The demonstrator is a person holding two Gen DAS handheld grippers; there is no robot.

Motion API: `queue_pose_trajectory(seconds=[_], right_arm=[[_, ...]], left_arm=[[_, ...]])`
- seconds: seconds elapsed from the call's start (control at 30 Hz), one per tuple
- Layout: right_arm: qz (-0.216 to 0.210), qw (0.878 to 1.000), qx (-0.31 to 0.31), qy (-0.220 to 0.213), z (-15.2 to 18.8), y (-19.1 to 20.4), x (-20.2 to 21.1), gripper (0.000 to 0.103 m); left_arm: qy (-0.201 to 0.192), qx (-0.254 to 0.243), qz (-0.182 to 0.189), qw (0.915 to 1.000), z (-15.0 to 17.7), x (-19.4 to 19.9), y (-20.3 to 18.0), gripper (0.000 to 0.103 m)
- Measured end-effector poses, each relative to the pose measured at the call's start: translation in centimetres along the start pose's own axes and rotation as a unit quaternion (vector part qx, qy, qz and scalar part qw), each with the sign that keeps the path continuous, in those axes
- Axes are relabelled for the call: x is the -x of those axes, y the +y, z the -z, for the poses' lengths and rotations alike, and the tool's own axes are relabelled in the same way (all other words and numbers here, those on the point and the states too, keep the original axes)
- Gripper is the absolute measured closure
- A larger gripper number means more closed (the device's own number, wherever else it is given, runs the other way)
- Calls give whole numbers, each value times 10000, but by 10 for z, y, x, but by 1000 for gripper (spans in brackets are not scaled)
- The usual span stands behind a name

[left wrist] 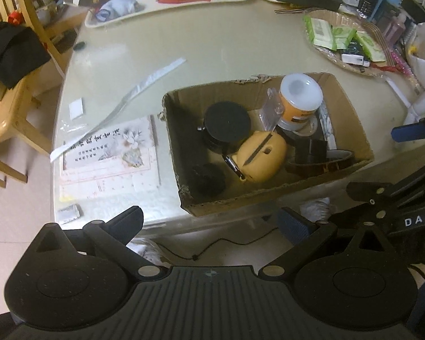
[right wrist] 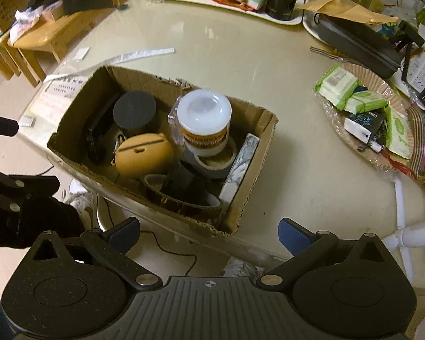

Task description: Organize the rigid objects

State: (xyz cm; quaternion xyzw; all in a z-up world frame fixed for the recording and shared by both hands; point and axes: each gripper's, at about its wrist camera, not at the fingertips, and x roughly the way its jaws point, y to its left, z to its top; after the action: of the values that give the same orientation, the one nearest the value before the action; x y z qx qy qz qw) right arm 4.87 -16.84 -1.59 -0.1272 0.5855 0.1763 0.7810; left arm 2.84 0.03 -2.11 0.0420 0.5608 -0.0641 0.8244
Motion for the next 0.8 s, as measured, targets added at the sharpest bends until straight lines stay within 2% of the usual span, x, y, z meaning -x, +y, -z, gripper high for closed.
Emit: queue_pose_trajectory(seconds=[0.8], right_arm=[[27,9998,197,73,0,6,-4,0]], left_arm=[[108,62,-30,9999,-1,-4,1,0]])
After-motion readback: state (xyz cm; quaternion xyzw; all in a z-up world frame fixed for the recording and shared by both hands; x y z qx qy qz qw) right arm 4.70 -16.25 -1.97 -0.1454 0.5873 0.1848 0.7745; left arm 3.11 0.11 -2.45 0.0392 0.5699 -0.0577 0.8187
